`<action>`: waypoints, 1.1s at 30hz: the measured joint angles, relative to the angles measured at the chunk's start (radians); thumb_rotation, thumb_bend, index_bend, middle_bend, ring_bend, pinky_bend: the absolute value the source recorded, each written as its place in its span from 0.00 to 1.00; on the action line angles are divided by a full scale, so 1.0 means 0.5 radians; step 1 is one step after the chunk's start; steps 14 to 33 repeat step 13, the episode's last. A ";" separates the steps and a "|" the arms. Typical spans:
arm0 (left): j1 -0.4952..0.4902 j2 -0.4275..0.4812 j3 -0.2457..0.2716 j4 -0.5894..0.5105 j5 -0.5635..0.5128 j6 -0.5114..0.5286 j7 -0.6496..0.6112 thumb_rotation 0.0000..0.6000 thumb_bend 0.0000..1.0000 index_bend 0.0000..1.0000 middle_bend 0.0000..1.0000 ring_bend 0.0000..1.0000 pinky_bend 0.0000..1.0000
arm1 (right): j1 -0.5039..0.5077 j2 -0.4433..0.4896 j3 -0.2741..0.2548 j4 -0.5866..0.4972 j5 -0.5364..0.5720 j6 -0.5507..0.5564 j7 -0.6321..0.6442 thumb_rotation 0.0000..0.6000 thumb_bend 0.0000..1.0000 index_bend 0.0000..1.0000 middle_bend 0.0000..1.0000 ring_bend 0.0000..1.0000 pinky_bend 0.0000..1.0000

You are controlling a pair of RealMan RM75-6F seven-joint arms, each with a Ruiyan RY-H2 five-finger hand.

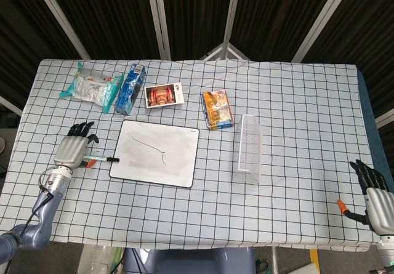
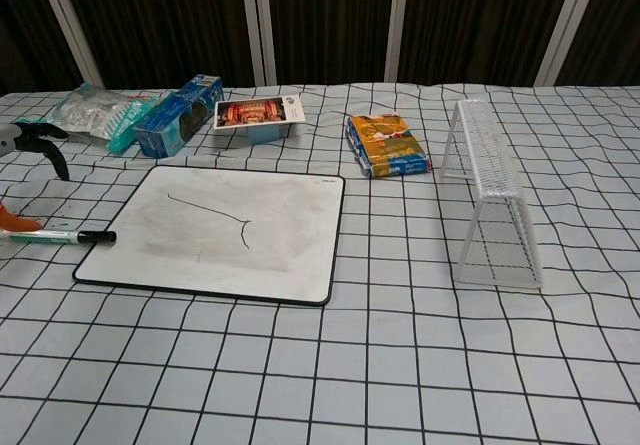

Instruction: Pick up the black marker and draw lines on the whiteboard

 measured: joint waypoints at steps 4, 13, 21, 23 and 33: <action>0.051 0.074 -0.016 -0.130 -0.010 0.081 -0.018 1.00 0.17 0.05 0.00 0.00 0.00 | -0.001 -0.003 -0.005 -0.006 -0.011 0.011 -0.009 1.00 0.30 0.00 0.00 0.00 0.00; 0.339 0.407 0.035 -0.735 0.091 0.463 -0.157 1.00 0.15 0.05 0.00 0.00 0.00 | 0.022 -0.090 0.024 -0.619 0.024 0.058 -0.811 1.00 0.30 0.00 0.00 0.00 0.00; 0.339 0.407 0.035 -0.735 0.091 0.463 -0.157 1.00 0.15 0.05 0.00 0.00 0.00 | 0.022 -0.090 0.024 -0.619 0.024 0.058 -0.811 1.00 0.30 0.00 0.00 0.00 0.00; 0.339 0.407 0.035 -0.735 0.091 0.463 -0.157 1.00 0.15 0.05 0.00 0.00 0.00 | 0.022 -0.090 0.024 -0.619 0.024 0.058 -0.811 1.00 0.30 0.00 0.00 0.00 0.00; 0.339 0.407 0.035 -0.735 0.091 0.463 -0.157 1.00 0.15 0.05 0.00 0.00 0.00 | 0.022 -0.090 0.024 -0.619 0.024 0.058 -0.811 1.00 0.30 0.00 0.00 0.00 0.00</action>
